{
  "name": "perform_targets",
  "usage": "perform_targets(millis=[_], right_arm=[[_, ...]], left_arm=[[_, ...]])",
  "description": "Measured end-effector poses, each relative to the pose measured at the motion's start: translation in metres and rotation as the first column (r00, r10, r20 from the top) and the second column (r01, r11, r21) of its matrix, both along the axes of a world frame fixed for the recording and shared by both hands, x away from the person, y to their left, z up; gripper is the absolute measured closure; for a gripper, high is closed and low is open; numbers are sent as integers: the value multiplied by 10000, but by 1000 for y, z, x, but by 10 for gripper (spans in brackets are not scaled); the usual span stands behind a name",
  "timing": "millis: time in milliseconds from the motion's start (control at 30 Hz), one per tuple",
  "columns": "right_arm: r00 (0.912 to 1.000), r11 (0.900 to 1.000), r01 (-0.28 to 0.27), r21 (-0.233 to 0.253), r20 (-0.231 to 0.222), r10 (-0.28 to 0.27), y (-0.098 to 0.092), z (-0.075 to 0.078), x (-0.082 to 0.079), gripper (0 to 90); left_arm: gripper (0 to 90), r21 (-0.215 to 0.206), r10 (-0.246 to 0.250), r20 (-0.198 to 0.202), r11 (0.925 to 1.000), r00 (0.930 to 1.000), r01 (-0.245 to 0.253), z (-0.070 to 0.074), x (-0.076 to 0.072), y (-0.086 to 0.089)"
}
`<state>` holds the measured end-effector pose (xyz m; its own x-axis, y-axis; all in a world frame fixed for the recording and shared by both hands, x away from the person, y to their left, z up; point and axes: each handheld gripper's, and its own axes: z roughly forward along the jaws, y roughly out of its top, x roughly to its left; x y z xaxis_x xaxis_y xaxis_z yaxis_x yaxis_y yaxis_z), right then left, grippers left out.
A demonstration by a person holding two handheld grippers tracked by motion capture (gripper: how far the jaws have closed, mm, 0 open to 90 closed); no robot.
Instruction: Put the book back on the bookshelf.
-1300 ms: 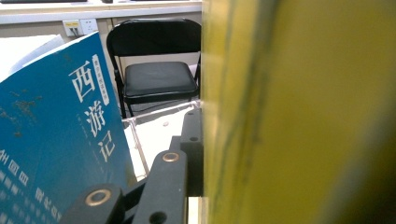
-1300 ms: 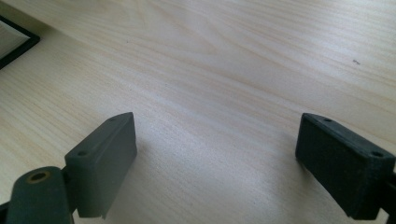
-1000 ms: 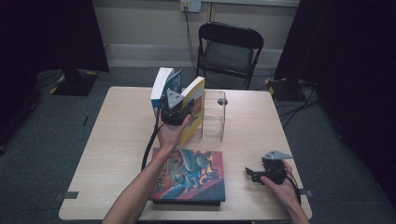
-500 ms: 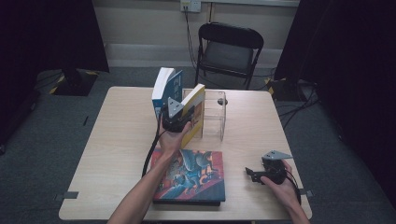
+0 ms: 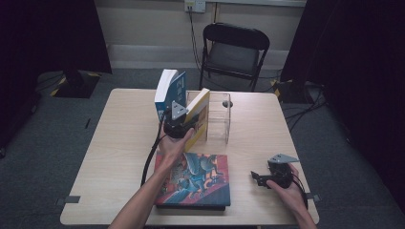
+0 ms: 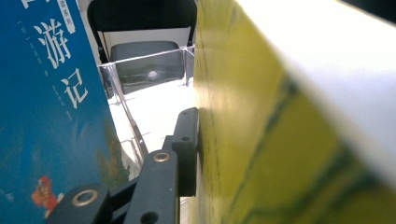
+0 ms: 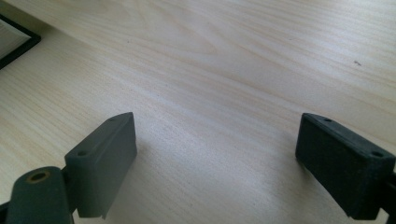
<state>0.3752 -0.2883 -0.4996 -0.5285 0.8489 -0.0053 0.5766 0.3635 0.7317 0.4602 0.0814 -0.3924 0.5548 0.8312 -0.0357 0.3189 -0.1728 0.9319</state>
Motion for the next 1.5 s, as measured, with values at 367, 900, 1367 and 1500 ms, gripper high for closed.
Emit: perform_targets(millis=[367,900,1367,1500], right_arm=[[10000,10000,3,3,0,-3,0,0,0,122],[10000,10000,12,4,-3,-12,0,0,0,122],[10000,10000,-18,2,-4,18,1,0,1,122],[10000,10000,-35,2,-4,35,0,0,1,122]], left_arm=[[615,190,-560,-906,9981,9943,579,7,-1,6],[394,512,-603,-2594,9958,9639,761,48,-7,7],[388,1854,-640,-4740,9677,8782,1706,100,18,-7],[427,2005,-397,-5239,9651,8509,1685,104,36,-12]])
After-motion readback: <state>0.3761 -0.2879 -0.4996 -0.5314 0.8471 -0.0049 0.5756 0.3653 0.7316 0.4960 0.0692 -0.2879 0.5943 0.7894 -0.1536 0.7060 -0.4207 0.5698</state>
